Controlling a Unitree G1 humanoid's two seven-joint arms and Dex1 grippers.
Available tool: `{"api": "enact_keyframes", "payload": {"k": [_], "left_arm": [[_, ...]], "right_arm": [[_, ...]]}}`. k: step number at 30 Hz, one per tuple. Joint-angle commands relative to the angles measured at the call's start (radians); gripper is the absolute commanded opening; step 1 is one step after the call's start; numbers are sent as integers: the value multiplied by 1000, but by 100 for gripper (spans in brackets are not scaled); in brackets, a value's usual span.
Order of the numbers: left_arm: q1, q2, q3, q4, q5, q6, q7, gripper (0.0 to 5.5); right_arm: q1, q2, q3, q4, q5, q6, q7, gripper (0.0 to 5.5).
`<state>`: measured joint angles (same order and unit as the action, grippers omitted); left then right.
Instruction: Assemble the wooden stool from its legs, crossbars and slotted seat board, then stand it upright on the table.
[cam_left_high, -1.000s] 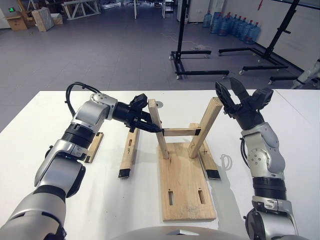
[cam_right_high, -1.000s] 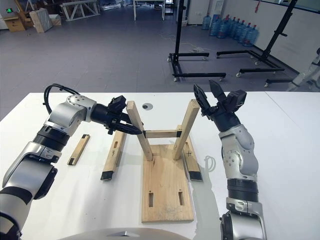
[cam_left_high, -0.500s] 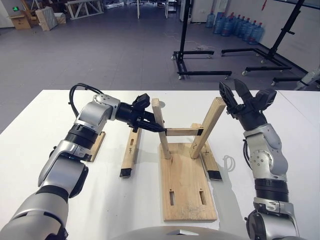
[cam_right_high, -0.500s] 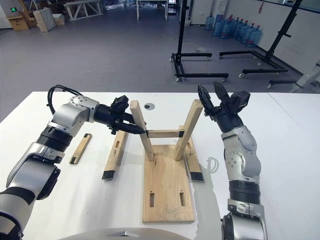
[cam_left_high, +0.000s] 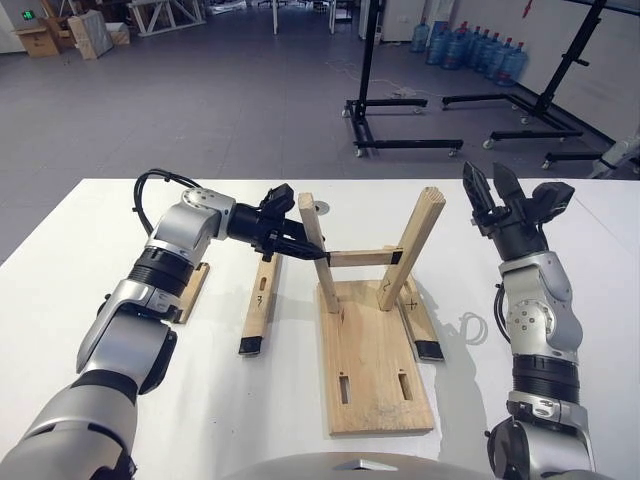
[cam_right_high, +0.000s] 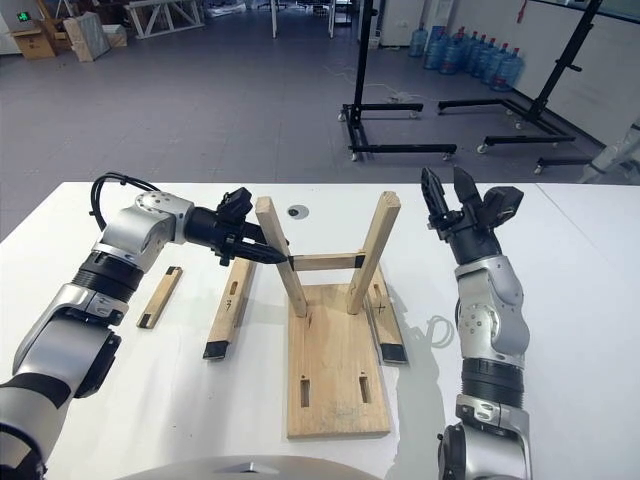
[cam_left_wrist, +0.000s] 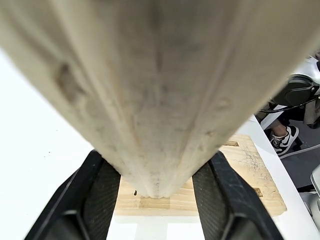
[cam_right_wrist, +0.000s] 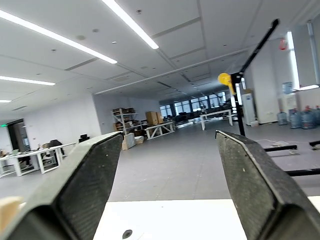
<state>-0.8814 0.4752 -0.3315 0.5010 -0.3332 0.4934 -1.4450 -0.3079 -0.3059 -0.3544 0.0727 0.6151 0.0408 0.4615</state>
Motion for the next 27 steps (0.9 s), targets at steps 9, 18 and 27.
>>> {"api": "enact_keyframes", "payload": {"k": [9, 18, 27], "left_arm": [[-110, 10, -2, 177, 150, -39, -3, 352], [100, 166, 189, 66, 177, -48, 257, 384], [524, 14, 432, -289, 174, 34, 853, 384]], "right_arm": [[20, 57, 34, -9, -40, -16, -3, 341], [61, 54, 5, -28, -62, -8, -58, 341], [170, 122, 52, -97, -154, 20, -206, 341]]}}
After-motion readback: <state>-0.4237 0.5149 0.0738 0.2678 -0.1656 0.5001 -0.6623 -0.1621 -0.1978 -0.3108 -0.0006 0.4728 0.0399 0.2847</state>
